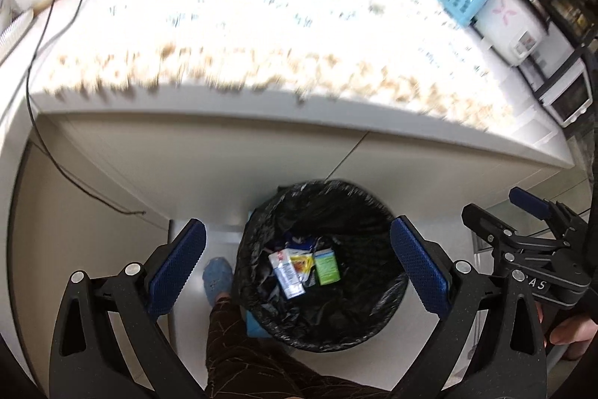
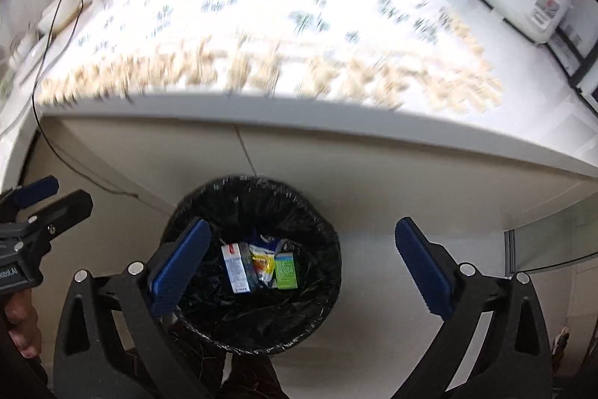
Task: Collect trash
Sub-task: 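Raise both tools back over the tablecloth toward the bottle and white box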
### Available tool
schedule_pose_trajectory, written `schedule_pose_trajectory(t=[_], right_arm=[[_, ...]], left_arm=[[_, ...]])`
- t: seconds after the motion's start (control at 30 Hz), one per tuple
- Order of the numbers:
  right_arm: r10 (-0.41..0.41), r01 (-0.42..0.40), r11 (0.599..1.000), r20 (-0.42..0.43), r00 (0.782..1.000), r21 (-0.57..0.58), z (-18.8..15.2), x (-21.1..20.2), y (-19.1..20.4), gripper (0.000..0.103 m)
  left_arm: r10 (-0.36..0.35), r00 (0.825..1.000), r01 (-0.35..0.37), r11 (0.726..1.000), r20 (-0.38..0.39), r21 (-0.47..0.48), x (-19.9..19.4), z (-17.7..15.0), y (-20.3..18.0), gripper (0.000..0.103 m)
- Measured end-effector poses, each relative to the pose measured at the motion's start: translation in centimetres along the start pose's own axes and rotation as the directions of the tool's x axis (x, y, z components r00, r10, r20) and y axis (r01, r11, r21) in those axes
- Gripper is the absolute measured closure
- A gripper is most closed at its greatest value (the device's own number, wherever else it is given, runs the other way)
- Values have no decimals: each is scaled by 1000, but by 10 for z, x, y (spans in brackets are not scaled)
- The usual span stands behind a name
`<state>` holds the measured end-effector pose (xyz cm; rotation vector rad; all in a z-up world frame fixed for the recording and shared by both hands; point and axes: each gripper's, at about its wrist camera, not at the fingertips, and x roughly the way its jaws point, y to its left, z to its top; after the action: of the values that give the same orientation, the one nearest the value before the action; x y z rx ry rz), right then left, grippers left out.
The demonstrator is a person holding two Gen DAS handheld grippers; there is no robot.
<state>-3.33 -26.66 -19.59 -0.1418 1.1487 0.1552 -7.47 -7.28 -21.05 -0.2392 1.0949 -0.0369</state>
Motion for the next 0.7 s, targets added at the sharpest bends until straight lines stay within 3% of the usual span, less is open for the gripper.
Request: schedule_pose_trajectory(t=[0.17,0.43,0.7], right_arm=[[0,0,1000,57,998,3,16,-30,-2,8],[1,-4,1000,136,991,21,40,-68,-8,8],[-9,6,1000,182,983,19,56,-84,-11,8]], left_arm=[[-17,999,17,1000,42,-3,-28,14,-11,6],[23,996,-23,1000,83,1,-55,31,-18,6],[45,992,-44,999,121,-11,-75,53,-14,6]])
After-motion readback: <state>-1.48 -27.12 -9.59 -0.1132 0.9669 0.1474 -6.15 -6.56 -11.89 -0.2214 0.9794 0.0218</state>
